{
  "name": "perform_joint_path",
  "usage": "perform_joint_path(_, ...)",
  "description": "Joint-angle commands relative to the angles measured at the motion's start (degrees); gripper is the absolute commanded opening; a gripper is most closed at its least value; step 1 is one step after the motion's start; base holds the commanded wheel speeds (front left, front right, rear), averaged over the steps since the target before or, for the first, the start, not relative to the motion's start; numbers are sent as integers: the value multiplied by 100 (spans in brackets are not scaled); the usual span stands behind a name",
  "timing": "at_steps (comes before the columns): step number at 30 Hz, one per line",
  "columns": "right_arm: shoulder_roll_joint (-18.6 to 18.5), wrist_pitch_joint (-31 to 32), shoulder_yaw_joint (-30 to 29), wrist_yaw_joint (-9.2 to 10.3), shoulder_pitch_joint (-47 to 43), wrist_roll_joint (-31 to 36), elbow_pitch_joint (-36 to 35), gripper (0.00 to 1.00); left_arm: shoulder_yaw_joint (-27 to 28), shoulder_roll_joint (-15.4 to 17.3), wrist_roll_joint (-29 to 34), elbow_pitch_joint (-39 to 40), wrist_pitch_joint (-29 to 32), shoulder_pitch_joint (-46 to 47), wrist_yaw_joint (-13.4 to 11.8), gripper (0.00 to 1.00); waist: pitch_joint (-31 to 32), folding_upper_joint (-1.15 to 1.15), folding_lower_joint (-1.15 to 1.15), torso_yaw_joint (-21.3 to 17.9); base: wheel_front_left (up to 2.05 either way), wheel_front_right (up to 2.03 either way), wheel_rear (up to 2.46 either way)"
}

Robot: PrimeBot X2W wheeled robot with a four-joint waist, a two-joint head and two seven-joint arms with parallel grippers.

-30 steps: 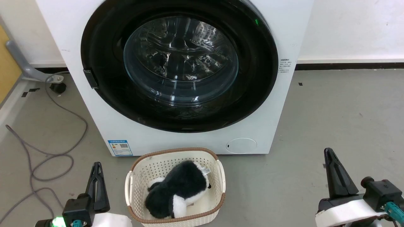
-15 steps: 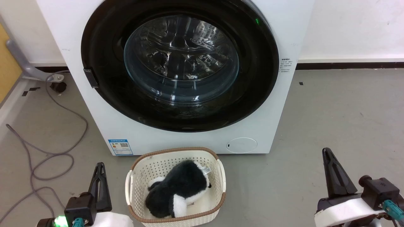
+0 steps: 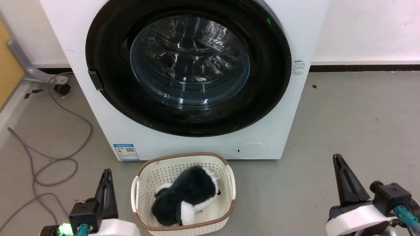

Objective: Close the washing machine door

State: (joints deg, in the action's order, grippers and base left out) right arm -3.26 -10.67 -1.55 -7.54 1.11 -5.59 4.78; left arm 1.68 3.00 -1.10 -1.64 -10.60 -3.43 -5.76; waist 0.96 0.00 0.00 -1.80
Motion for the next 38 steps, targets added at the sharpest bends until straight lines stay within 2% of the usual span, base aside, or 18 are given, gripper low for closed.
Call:
perform_joint_path(1,11,29,10,2,-33,14,-50,0,-10,-2,33,27,30,89,43,0,-2,0,0,3,0,0,0)
perform_joint_path(38,22,452,69,3,-65,236,-225,0,-74,-6,64,83,450,193,261,0,-40,0,0,75,0,0,0)
